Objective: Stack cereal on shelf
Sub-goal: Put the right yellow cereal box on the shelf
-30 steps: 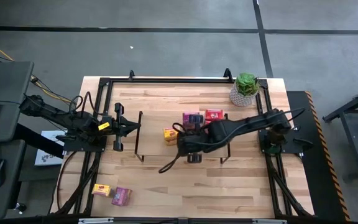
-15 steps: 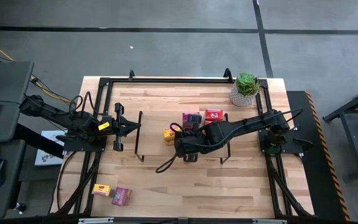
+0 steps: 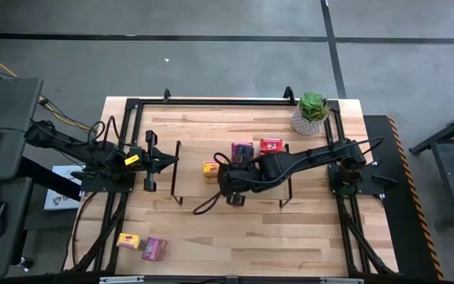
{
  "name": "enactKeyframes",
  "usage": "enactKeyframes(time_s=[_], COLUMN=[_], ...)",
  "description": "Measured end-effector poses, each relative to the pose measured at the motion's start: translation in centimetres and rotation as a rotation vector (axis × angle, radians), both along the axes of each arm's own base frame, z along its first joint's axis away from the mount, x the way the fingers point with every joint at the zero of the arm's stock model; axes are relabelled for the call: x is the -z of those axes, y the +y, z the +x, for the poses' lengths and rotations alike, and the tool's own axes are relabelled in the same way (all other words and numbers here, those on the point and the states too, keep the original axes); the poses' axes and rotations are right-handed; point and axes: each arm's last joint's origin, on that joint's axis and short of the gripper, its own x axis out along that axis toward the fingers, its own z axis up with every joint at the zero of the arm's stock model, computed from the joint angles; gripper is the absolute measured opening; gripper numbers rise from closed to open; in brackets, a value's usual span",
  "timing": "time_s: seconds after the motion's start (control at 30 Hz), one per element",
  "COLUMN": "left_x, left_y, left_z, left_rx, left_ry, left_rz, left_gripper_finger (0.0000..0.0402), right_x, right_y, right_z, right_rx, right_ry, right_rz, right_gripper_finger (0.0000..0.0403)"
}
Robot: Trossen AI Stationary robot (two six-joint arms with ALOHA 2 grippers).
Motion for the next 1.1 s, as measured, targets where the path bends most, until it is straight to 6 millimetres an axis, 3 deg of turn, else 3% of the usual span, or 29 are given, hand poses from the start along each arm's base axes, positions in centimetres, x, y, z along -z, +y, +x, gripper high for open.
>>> enactKeyframes(time_s=[0.37,0.6,0.97,1.1], left_x=[0.0,0.0,0.4,0.1], left_y=[0.0,0.0,0.0,-0.3], left_z=[0.0,0.0,0.0,0.1], left_rx=[0.000,0.000,0.009,0.095], left_ry=[0.000,0.001,0.037,0.031], left_rz=[0.000,0.001,0.016,-0.017], left_gripper_finger=[0.0000,0.0000,0.0000,0.0000], right_x=[0.8,1.0,-0.4,-1.2], right_y=[-1.1,-1.3,1.3,2.8], right_z=[1.4,1.1,-1.3,-2.0], right_rx=[0.021,0.014,-0.097,-0.154], right_ry=[-0.026,0.020,0.070,0.039], right_rz=[0.036,0.042,0.062,0.058], right_gripper_finger=[0.0000,0.0000,0.0000,0.0000])
